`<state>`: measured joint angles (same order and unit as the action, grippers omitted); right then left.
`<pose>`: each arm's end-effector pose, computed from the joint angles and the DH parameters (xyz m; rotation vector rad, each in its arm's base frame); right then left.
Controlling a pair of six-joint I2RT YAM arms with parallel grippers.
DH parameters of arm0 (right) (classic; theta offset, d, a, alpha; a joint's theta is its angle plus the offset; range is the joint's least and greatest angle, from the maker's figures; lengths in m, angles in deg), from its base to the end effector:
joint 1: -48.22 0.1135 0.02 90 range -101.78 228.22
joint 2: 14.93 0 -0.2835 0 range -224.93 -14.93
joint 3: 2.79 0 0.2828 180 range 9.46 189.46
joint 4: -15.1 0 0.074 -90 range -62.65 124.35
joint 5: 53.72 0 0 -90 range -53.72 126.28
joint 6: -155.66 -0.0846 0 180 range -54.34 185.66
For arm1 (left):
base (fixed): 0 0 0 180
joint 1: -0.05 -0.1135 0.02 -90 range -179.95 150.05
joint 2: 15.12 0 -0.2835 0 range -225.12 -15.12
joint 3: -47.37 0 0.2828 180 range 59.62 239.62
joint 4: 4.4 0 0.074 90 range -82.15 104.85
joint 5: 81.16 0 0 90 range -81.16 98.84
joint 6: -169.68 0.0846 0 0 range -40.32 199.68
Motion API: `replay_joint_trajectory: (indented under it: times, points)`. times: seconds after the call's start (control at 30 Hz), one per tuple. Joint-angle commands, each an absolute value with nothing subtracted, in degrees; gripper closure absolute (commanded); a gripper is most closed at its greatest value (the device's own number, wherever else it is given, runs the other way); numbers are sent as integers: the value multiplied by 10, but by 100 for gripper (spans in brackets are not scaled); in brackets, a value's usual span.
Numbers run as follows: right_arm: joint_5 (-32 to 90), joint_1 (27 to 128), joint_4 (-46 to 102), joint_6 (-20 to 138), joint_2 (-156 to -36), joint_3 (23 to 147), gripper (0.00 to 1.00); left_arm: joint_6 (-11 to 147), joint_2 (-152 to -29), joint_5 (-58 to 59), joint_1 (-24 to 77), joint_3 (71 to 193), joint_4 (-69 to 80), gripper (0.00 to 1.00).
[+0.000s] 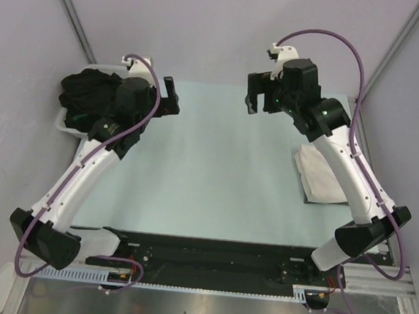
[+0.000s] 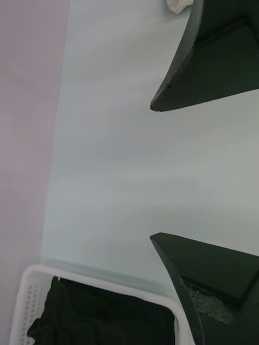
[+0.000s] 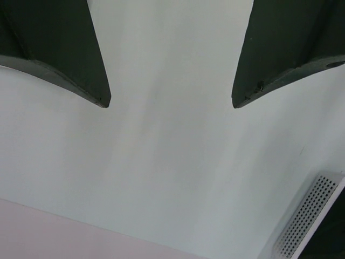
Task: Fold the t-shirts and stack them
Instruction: Put the neatly folded tshirt into the corner of the board with both arms
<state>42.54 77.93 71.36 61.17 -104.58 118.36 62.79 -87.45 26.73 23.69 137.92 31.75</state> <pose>0.3546 0.1917 0.4785 -0.3701 1.9763 0.2731 0.3307 -0.1164 0.4245 -0.1031 1.8698 -0.1941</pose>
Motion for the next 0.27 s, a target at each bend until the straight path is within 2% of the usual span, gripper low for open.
replay_joint_trajectory:
  times: [0.0, 0.23]
  points:
    - [473, 808, 692, 632, -1057, 1227, 0, 649, -839, 298, 234, 1334, 261, 0]
    - [487, 818, 693, 625, -1079, 1246, 0, 672, -835, 300, 234, 1328, 262, 0]
